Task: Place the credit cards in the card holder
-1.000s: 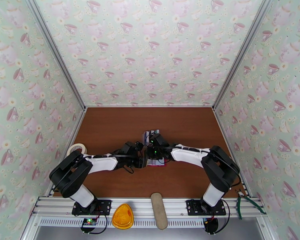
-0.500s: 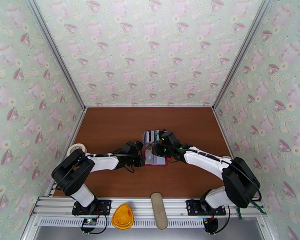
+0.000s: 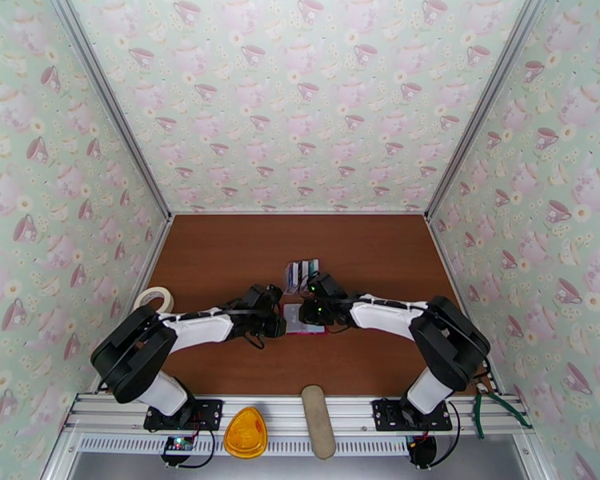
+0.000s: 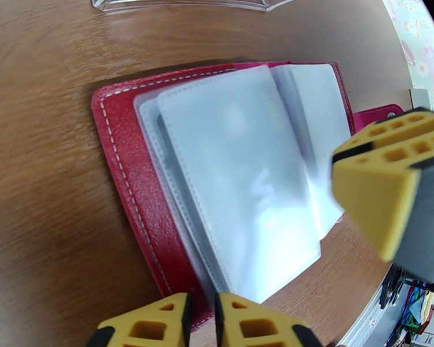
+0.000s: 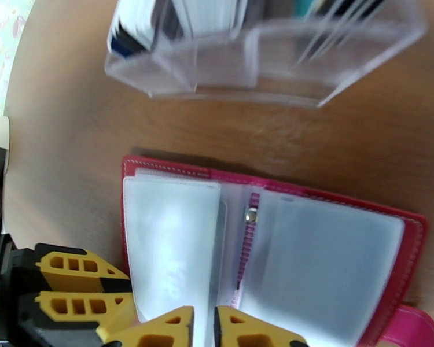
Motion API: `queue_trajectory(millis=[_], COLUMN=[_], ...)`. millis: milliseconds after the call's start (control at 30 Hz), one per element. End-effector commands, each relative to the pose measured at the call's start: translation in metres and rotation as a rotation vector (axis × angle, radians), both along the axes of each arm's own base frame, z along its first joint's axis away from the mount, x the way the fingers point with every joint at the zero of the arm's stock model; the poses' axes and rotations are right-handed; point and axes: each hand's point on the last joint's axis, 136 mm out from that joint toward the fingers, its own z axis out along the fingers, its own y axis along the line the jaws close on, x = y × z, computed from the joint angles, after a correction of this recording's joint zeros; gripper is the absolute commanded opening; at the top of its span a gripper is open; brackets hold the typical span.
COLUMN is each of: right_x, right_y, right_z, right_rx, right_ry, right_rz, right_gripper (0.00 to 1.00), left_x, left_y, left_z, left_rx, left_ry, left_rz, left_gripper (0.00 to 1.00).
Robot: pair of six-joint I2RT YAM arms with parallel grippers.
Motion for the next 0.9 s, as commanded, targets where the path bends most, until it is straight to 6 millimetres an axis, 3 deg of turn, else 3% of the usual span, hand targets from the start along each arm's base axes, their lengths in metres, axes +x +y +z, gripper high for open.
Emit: queue_trajectory(millis=[0, 400, 567, 867], right_x=[0.000, 0.000, 0.002, 0.005], right_y=[0.016, 0.029, 0.028, 0.025], right_z=[0.001, -0.003, 0.006, 0.027], right_rx=[0.038, 0.066, 0.063, 0.064], right_ry=[0.004, 0.022, 0.002, -0.038], right_rz=[0.015, 0.024, 0.022, 0.021], right_gripper=[0.15, 0.15, 0.18, 0.21], left_x=[-0.009, 0.004, 0.012, 0.023], left_y=[0.016, 0.016, 0.015, 0.018], left_z=[-0.015, 0.006, 0.020, 0.037], left_rx=[0.083, 0.081, 0.086, 0.097], left_ry=[0.042, -0.011, -0.041, -0.082], left_rz=[0.005, 0.008, 0.004, 0.010], left_gripper=[0.23, 0.26, 0.39, 0.41])
